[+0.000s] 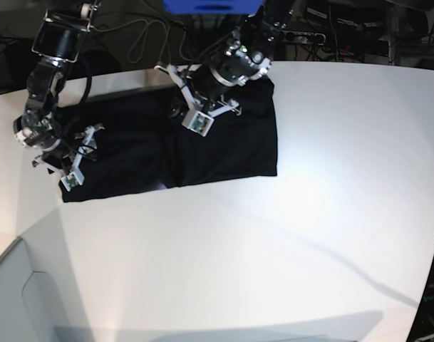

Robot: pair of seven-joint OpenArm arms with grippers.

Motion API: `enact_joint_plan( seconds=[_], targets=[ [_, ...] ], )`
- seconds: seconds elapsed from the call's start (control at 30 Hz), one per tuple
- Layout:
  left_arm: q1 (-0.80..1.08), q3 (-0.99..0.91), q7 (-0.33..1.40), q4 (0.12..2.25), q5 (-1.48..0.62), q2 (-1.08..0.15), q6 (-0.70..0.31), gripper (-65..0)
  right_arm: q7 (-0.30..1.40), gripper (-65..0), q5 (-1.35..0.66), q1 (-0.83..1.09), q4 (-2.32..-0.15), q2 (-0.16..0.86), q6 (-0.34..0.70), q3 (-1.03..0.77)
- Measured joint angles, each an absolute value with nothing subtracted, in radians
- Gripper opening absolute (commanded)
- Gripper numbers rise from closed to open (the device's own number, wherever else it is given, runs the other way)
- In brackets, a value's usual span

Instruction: Fold the T-shirt properly

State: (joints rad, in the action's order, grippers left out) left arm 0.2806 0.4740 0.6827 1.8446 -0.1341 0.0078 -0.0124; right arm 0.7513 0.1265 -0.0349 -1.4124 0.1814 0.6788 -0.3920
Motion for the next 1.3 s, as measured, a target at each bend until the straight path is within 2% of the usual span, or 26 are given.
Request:
enact_joint_plan(
  seconds=[0.23, 0.6, 0.67, 0.73, 0.9, 0.97, 1.17, 1.3],
  targets=[
    [0.214, 0.585, 0.676, 1.812, -0.109, 0.001, -0.012, -65.0, 0.751, -29.4, 0.126, -0.035, -1.413, 0.18, 0.678, -0.392],
    [0.213, 0.605, 0.684, 1.791, -0.071, 0.0, -0.012, -65.0, 0.748, -29.4, 0.13, -0.035, -1.412, 0.177, 0.678, -0.392],
    [0.213, 0.605, 0.737, 1.798, -0.074, -0.001, -0.012, -65.0, 0.748, -29.4, 0.13, -0.036, -1.412, 0.177, 0.678, -0.392],
    [0.213, 0.603, 0.771, 1.805, -0.074, -0.003, -0.012, -59.3, 0.748, -29.2, 0.13, -0.036, -1.412, 0.177, 0.678, -0.392],
    [0.218, 0.545, 0.786, 1.86, -0.084, -0.004, -0.014, -30.9, 0.758, -29.0, 0.134, -0.047, -1.412, 0.167, 0.679, -0.397],
    [0.218, 0.538, 0.785, 1.887, -0.077, -0.007, -0.014, -23.4, 0.759, -29.0, 0.134, -0.049, -1.412, 0.163, 0.679, -0.398],
    [0.219, 0.534, 0.782, 1.998, -0.085, -0.017, -0.018, -21.8, 0.803, -28.9, 0.164, -0.028, -1.518, 0.142, 0.681, -0.396],
    [0.24, 0.426, 0.769, 2.033, -0.097, -0.011, -0.021, -21.7, 0.795, -28.9, 0.156, -0.031, -1.611, 0.137, 0.681, -0.41]
  ],
)
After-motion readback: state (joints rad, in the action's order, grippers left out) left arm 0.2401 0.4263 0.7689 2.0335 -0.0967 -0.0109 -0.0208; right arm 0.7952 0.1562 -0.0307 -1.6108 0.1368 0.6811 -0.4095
